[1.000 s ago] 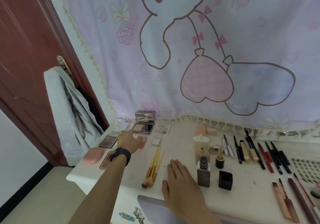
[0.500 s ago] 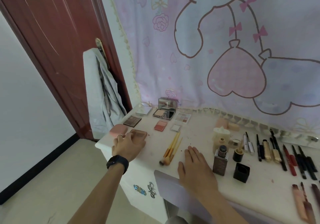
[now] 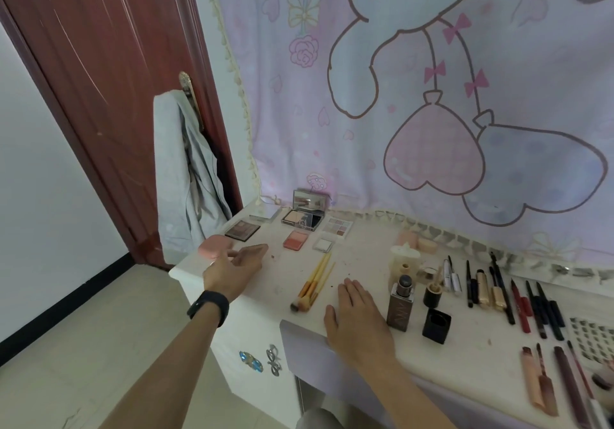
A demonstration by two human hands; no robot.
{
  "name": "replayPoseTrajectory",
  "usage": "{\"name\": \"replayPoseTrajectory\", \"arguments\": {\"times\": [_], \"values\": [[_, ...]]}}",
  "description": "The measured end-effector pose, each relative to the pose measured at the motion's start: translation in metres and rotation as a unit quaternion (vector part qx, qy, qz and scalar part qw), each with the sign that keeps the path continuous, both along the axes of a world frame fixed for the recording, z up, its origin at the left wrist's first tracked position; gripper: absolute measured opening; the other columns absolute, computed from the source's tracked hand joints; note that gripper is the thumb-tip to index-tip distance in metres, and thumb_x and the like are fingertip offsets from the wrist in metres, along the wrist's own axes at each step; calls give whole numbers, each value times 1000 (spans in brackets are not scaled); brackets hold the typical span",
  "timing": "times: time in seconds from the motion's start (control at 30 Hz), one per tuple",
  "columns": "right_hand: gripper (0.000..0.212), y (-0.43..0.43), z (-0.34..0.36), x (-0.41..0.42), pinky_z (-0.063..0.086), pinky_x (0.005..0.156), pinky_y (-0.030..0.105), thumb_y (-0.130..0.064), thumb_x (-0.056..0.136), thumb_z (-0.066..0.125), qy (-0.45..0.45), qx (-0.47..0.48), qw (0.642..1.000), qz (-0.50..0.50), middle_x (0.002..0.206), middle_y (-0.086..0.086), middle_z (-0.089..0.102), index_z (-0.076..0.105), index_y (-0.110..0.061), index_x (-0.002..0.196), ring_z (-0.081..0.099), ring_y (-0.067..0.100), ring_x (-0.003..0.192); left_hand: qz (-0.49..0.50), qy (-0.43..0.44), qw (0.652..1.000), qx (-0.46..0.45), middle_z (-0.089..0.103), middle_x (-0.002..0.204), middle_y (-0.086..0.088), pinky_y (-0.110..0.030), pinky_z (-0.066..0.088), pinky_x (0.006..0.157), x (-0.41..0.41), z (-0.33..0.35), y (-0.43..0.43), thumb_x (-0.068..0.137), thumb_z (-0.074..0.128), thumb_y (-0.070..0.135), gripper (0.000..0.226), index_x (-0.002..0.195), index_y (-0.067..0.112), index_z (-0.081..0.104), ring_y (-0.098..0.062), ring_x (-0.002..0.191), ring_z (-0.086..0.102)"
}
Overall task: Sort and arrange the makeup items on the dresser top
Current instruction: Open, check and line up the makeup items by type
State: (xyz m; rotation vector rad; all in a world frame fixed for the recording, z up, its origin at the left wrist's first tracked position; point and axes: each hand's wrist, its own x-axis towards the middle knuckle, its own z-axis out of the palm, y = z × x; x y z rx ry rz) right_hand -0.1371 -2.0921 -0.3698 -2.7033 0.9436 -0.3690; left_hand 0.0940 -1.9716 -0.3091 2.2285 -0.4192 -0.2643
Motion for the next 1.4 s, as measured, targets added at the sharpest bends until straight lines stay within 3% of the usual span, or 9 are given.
{"name": "replayPoseTrajectory", "arguments": {"times": [0.33, 0.5, 0.57, 0.7, 0.9, 1.03, 1.13, 1.3, 1.4], "values": [[53, 2, -1, -4, 20, 121, 26, -34, 107, 32, -79, 5, 997, 8, 163, 2, 31, 36, -11, 154, 19, 14, 152, -114, 9, 982, -154, 68, 105, 10, -20, 46, 77, -51, 22, 28, 67, 86, 50, 60, 113, 33, 52, 1, 97, 62], [34, 24, 19, -26, 27, 100, 3, -25, 106, 39, -241, 75, 967, 24, 133, -7, 60, 58, -19, 133, 49, 3, 123, -220, -28, 963, -156, 67, 106, 13, -7, 42, 74, -101, 25, 38, 65, 90, 36, 63, 115, 36, 52, 11, 97, 58], [32, 39, 30, -44, 40, 90, 7, -42, 104, 36, -333, 183, 925, 12, 115, -18, 69, 63, -34, 118, 61, -2, 107, -267, -47, 952, -144, 65, 109, 15, -3, 39, 74, -119, 26, 43, 58, 86, 43, 69, 117, 38, 50, 11, 102, 55], [35, 64, 43, -84, 60, 73, 28, -60, 99, 42, -399, 377, 836, 6, 93, -1, 77, 63, -36, 114, 75, 19, 80, -365, -91, 923, -86, 59, 116, 19, -5, 38, 81, -148, 19, 48, 58, 83, 46, 77, 124, 39, 45, 7, 110, 50], [35, 74, 39, -130, 58, 59, 26, -34, 80, 73, -409, 497, 759, -102, 81, 12, 77, 68, -20, 112, 71, 30, 69, -447, -160, 879, -43, 45, 123, 36, -17, 42, 95, -182, 4, 45, 62, 80, 57, 87, 132, 56, 30, 5, 121, 41], [37, 77, 28, -146, 58, 51, 27, -12, 74, 72, -465, 664, 567, -142, 80, 18, 72, 69, -3, 109, 68, 22, 58, -425, -90, 891, -130, 50, 130, 31, -21, 42, 99, -205, -6, 44, 61, 83, 63, 93, 138, 51, 33, -1, 124, 47], [29, 81, 21, -154, 59, 51, 28, -8, 77, 69, -463, 736, 476, -129, 78, 18, 70, 71, 1, 104, 67, 22, 58, -387, -25, 905, -175, 58, 124, 29, -24, 46, 98, -225, -13, 42, 58, 82, 67, 88, 135, 45, 44, 3, 120, 53], [26, 82, 7, -161, 60, 55, 30, -9, 80, 70, -458, 775, 425, -100, 82, 16, 67, 74, 3, 102, 67, 22, 63, -382, -5, 901, -206, 62, 125, 21, -27, 47, 101, -246, -17, 35, 61, 85, 55, 79, 130, 35, 50, -1, 119, 57], [24, 78, 3, -166, 60, 58, 30, -12, 80, 70, -440, 769, 457, -82, 91, 19, 70, 77, 0, 99, 68, 23, 68, -391, -11, 897, -204, 64, 124, 17, -23, 46, 101, -248, -18, 32, 61, 86, 51, 78, 128, 32, 50, -3, 117, 59]]}}
